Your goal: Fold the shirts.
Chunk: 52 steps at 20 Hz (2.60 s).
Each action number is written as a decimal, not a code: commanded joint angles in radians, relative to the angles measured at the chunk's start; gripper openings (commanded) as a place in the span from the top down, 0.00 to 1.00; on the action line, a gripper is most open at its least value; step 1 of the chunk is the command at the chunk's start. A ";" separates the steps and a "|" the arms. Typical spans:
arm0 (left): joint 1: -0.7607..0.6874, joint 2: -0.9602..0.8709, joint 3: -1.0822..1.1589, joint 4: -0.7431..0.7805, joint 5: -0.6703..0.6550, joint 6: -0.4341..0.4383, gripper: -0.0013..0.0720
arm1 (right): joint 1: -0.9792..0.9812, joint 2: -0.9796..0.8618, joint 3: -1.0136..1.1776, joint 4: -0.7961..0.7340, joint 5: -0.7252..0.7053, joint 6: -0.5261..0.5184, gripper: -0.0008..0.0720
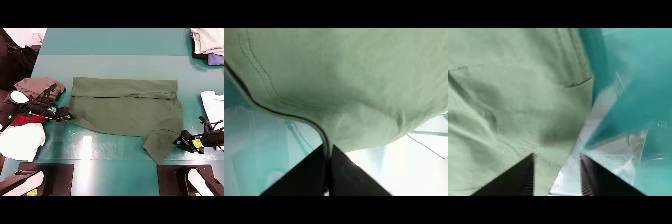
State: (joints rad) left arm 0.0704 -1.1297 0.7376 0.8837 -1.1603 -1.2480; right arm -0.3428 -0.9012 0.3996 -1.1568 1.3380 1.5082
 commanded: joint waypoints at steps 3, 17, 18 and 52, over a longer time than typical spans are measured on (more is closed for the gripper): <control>0.000 0.001 0.002 0.000 -0.006 0.001 0.95 | -0.002 0.001 -0.021 0.054 -0.091 -0.021 0.77; 0.000 0.255 -0.015 0.158 -0.410 -0.117 0.95 | -0.002 0.285 0.323 -0.197 0.327 -0.050 0.97; 0.000 0.266 -0.010 0.141 -0.403 -0.114 0.95 | -0.002 0.305 0.340 -0.196 0.301 -0.050 0.97; 0.000 -0.322 0.588 0.041 0.040 -0.131 0.95 | 0.072 -0.508 0.776 0.148 -0.062 -0.199 0.35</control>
State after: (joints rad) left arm 0.0700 -1.4509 1.3113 0.9604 -1.0611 -1.3952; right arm -0.1848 -1.4620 1.2922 -1.0515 1.2499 1.4097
